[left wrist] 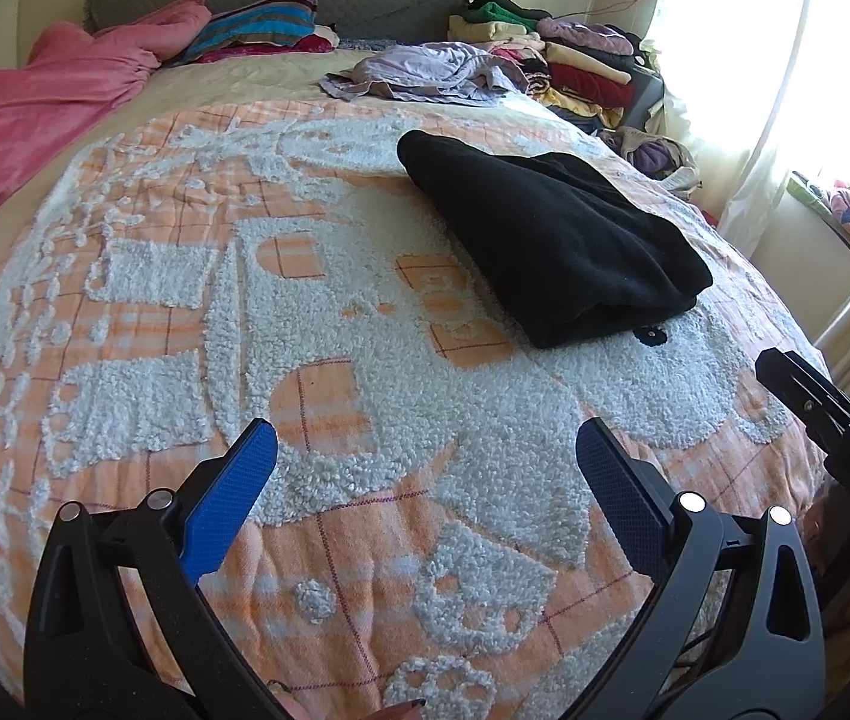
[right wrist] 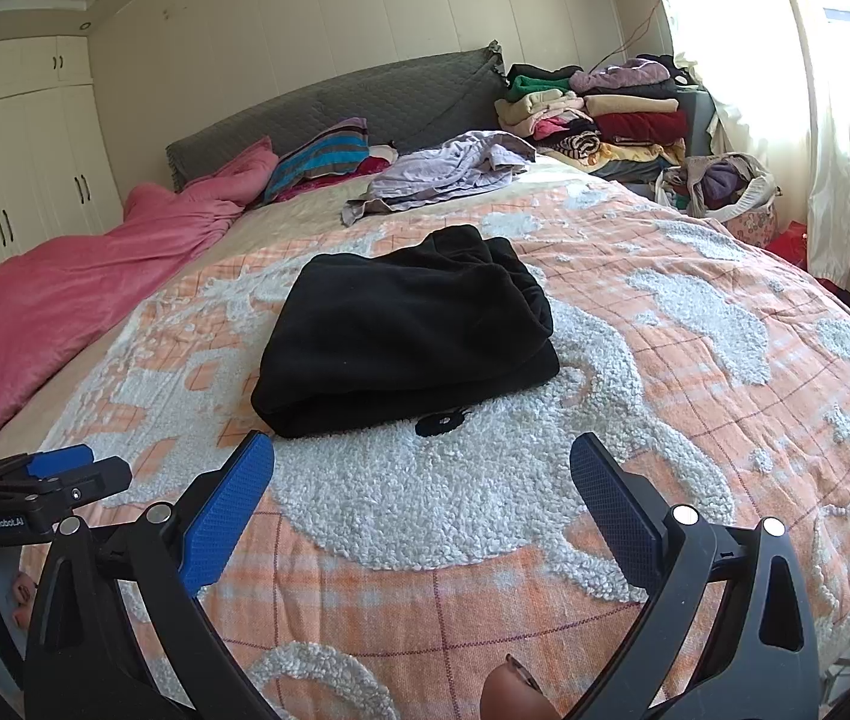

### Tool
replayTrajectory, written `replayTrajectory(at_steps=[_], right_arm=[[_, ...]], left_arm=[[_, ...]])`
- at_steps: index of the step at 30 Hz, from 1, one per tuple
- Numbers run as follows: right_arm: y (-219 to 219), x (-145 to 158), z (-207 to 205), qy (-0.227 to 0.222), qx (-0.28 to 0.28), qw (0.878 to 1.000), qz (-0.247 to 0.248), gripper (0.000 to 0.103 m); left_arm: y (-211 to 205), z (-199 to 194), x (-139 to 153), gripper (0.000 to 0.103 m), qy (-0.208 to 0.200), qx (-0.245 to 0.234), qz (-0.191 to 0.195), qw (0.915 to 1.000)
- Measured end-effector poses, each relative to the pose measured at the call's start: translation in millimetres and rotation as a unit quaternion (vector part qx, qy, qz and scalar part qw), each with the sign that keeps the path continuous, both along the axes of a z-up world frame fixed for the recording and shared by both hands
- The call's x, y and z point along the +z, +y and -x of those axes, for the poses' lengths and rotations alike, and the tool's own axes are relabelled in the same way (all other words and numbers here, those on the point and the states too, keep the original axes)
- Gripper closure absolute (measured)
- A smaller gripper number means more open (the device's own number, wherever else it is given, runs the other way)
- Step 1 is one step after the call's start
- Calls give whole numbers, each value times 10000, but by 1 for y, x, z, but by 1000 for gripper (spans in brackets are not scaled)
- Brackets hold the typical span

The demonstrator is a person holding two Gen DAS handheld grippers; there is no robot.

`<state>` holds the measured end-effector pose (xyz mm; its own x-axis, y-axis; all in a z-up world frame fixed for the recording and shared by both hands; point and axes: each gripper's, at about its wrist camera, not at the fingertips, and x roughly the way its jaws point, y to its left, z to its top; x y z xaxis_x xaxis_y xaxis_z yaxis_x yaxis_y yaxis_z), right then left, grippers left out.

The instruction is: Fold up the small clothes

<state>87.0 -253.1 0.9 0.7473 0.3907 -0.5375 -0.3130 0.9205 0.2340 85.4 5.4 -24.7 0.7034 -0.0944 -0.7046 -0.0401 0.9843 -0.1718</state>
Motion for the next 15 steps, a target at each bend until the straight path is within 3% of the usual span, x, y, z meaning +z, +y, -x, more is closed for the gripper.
replayTrajectory(at_steps=[11, 15], right_arm=[[-2, 2, 0, -16, -122, 9999, 33, 4], [-27, 13, 0, -95, -554, 9981, -248, 4]], left_arm=[[-3, 1, 1, 9, 28, -45, -56, 10000], [13, -3, 0, 9, 175, 141, 96, 9997]])
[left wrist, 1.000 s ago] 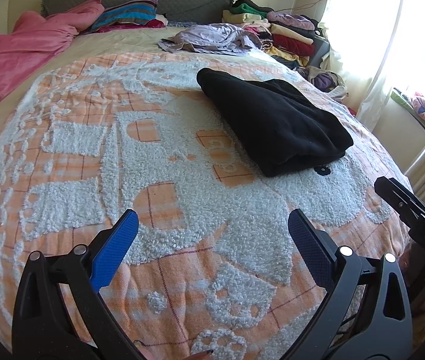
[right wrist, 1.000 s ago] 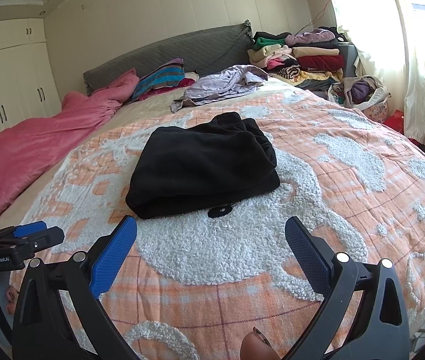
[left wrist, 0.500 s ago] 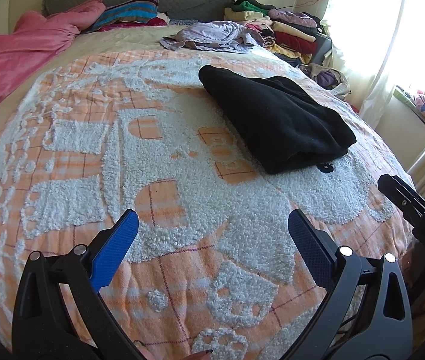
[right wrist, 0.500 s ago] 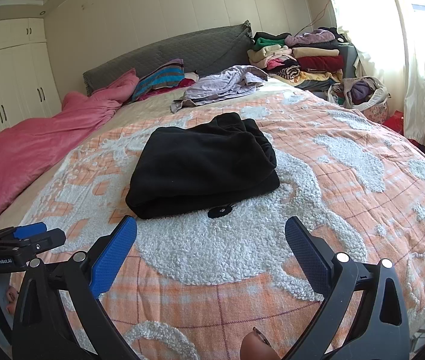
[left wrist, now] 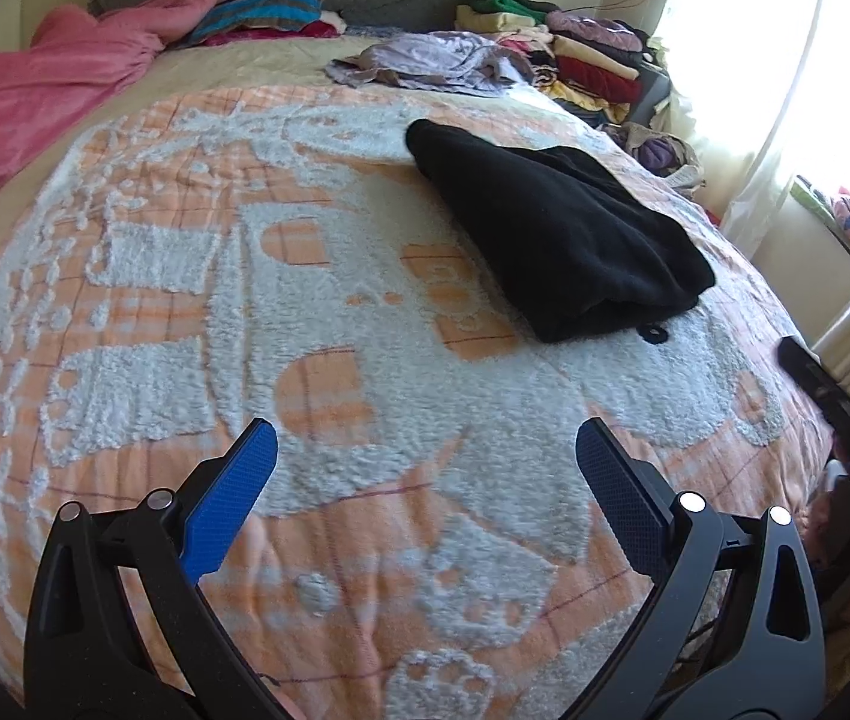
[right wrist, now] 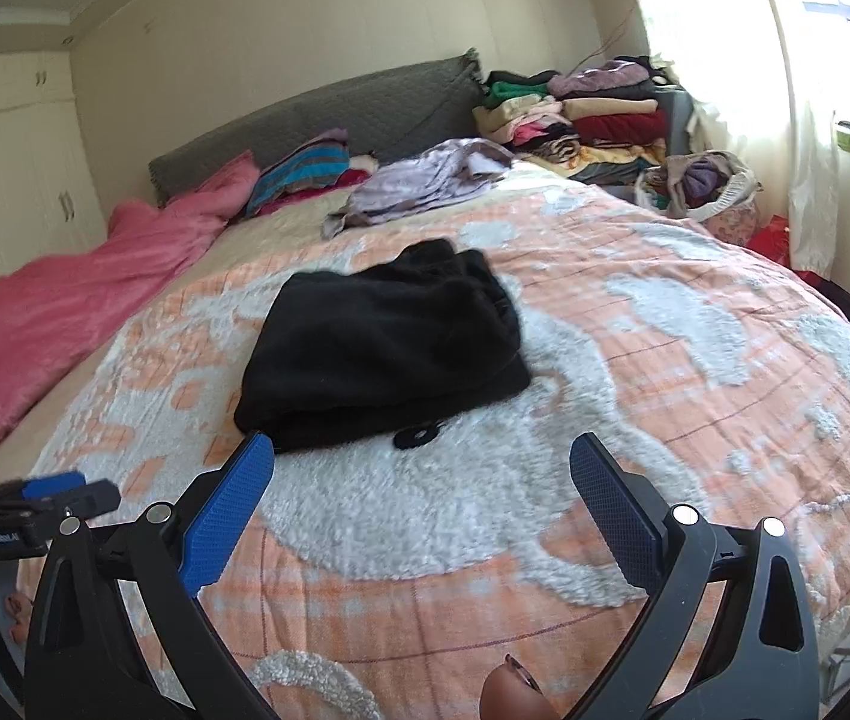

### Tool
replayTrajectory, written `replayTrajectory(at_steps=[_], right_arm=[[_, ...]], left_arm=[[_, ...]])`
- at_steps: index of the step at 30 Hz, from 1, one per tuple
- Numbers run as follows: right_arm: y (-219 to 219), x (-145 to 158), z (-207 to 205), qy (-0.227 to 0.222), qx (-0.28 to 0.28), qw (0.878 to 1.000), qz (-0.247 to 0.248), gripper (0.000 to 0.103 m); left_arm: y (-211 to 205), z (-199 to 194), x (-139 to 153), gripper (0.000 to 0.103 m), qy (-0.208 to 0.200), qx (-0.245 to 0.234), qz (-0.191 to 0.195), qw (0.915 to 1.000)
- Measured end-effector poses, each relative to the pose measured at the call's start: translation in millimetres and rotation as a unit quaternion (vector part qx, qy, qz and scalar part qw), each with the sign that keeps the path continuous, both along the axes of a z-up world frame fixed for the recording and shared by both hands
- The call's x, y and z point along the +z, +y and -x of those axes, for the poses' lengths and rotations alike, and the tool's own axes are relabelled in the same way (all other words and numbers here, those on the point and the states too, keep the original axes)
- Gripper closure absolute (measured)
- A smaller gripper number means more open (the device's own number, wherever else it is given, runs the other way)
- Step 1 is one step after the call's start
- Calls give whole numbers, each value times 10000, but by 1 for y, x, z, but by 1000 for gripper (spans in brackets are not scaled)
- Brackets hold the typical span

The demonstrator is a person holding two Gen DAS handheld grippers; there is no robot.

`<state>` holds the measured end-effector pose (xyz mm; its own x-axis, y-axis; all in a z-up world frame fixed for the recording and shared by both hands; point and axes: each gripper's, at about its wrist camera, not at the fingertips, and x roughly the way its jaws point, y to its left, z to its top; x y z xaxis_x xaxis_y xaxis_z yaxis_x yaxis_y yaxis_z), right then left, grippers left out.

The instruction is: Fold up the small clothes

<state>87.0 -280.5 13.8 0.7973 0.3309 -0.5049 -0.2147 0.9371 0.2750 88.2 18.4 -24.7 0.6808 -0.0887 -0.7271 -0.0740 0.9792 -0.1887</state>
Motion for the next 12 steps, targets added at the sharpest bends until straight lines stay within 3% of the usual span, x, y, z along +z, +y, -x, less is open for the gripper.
replayTrajectory(at_steps=[4, 7, 8, 9, 10, 11, 12], right_arm=[[-80, 25, 4, -13, -1226, 9919, -337, 5], [-180, 30, 13, 280, -2619, 9641, -343, 5], [-215, 26, 17, 412, -3047, 9512, -259, 4], [-257, 17, 21, 588, -3503, 9347, -78, 4], [-294, 6, 26, 824, -3983, 9134, 168, 4], [-339, -11, 35, 1150, -4588, 8799, 454, 4], [-339, -11, 35, 1150, -4588, 8799, 454, 4]], left_arm=[[60, -5, 9, 9, 33, 828, 79, 9965], [150, -9, 17, 9, 197, 1857, 59, 9824], [182, -8, 19, 9, 236, 2213, 27, 9749], [228, -3, 21, 9, 300, 2719, 31, 9619], [264, 2, 22, 9, 333, 3107, 23, 9499], [300, 8, 22, 9, 400, 3467, -3, 9371], [346, 18, 20, 9, 544, 3996, -92, 9150]])
